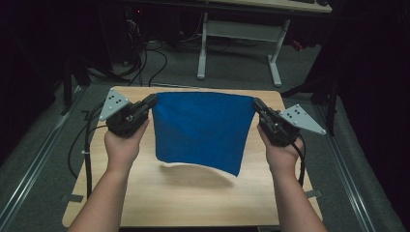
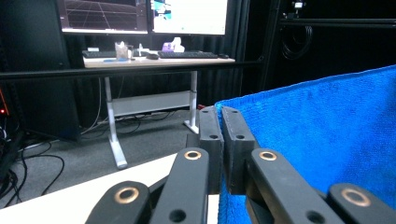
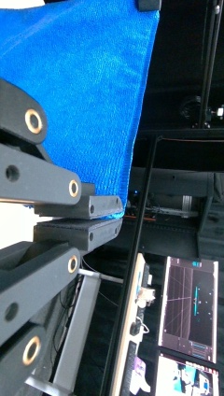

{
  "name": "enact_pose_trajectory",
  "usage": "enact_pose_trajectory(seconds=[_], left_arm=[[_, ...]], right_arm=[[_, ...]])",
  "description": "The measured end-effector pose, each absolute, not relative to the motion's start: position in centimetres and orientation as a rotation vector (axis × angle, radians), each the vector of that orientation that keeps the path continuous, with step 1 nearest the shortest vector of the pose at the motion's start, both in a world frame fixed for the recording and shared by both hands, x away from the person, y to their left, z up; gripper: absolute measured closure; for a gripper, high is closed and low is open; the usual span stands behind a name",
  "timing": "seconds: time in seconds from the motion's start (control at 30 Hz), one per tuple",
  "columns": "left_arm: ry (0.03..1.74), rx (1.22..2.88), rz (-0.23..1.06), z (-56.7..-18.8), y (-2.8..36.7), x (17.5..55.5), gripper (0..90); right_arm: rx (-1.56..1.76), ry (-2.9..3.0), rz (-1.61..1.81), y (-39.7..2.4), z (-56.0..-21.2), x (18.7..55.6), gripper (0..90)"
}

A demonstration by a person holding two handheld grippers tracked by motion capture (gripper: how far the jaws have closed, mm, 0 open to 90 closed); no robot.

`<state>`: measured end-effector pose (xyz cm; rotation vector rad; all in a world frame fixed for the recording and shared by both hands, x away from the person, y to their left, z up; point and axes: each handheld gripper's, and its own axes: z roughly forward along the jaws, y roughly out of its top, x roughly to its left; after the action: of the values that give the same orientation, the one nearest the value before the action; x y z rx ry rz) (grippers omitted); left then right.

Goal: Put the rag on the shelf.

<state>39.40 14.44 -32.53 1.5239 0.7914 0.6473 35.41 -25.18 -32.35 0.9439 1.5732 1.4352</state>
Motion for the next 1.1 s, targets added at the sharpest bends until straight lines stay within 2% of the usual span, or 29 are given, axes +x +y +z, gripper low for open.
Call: enact_pose_trajectory(seconds=[0.23, 0.4, 0.83, 1.1], left_arm=[[0.775, 1.527, 0.666, -31.7, 14.2, 39.7, 88.1], [0.787, 1.548, 0.65, -31.7, 14.1, 41.5, 88.1], [0.778, 1.584, 0.749, -30.9, 13.3, 46.2, 88.1], [0.812, 1.559, 0.748, -30.7, 13.0, 49.1, 88.1]], right_arm=[[0.934, 1.562, 1.431, -25.3, -31.5, 35.6, 88.6], [0.941, 1.562, 1.427, -25.5, -31.2, 36.3, 88.7], [0.987, 1.552, 1.411, -25.6, -29.9, 40.7, 88.8], [0.985, 1.54, 1.388, -25.5, -29.5, 43.7, 88.9]])
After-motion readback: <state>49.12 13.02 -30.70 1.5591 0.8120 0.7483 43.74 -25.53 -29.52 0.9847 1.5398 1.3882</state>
